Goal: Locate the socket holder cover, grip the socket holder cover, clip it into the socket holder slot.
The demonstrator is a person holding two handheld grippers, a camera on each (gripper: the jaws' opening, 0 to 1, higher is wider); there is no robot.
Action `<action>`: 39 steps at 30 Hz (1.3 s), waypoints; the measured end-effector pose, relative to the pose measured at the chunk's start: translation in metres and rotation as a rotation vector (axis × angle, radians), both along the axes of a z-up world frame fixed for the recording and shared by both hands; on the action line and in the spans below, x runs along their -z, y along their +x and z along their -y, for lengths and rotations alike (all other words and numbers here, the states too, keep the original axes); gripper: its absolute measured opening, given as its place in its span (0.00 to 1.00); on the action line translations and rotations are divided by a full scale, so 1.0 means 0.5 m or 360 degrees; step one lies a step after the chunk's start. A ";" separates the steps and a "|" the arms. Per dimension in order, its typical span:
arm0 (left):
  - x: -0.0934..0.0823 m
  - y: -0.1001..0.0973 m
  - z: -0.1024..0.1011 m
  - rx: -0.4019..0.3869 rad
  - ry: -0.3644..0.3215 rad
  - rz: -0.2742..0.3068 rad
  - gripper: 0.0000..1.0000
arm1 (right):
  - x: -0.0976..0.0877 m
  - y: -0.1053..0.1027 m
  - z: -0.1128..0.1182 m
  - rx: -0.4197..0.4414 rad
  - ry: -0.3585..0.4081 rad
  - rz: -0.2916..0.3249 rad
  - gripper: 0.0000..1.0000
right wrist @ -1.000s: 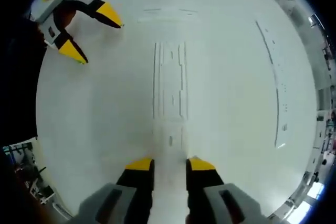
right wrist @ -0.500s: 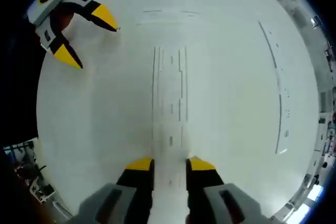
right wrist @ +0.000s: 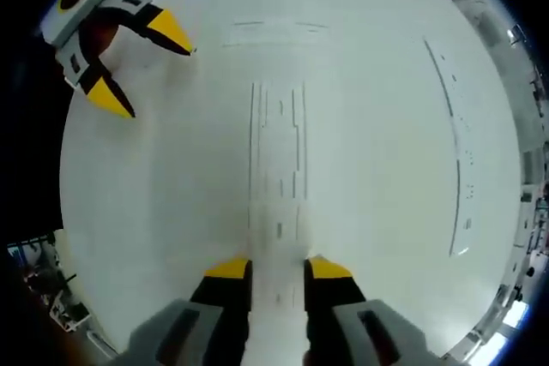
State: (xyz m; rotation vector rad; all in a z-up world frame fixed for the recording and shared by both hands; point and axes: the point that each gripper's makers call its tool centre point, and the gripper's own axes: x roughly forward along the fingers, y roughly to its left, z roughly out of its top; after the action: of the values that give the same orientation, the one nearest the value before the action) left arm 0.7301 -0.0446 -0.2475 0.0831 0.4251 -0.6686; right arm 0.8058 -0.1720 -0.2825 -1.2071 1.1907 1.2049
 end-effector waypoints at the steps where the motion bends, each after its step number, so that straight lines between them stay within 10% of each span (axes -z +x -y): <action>1: 0.000 0.000 0.000 0.0001 0.0002 0.0000 0.39 | 0.000 0.000 -0.001 0.0000 0.0002 0.0001 0.25; 39: -0.007 -0.003 -0.003 -0.0012 -0.0008 0.0015 0.38 | -0.004 -0.003 -0.040 0.0013 0.0082 0.0002 0.25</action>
State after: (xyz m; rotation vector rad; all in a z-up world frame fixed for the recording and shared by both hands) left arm 0.7284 -0.0433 -0.2439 0.0801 0.4142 -0.6618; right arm 0.8041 -0.1520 -0.2803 -1.1636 1.1561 1.2215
